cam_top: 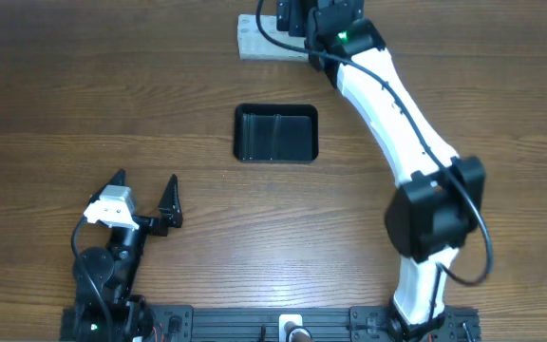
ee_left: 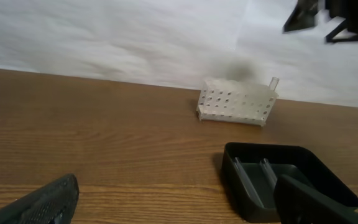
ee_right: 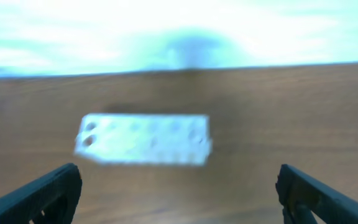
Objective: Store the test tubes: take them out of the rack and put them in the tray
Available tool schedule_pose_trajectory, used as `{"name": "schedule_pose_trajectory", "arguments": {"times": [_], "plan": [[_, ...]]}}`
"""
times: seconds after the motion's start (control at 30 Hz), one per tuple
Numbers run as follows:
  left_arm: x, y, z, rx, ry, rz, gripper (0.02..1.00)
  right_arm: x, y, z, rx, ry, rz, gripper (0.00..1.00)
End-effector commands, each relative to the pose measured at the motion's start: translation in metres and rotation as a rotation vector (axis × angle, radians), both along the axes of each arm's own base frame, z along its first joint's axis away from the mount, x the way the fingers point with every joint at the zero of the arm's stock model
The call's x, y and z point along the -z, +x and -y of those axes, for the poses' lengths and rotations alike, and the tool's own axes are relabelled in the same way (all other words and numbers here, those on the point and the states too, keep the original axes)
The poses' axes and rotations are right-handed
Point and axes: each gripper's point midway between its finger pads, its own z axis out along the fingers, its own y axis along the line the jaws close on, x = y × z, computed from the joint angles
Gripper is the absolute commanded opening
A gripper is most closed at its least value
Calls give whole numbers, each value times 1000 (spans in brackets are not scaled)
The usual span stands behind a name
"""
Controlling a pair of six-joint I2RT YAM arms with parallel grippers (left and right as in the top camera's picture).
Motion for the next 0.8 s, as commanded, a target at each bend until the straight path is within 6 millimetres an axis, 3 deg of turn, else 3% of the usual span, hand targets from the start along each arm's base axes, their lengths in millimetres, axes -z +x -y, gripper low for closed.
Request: {"name": "schedule_pose_trajectory", "arguments": {"times": [0.03, 0.43, 0.57, 0.8], "plan": [[1, 0, 1, 8, 10, 3, 998, 57, 21, 3, -10, -72, -45, 991], [1, 0, 1, 8, 10, 3, 998, 108, 39, 10, 3, -81, -76, 958], [1, 0, 1, 8, 10, 3, 1000, 114, 39, 11, 3, -86, -85, 844], [1, 0, 1, 8, 10, 3, 998, 115, 39, 11, 3, -87, -87, 527]]}}
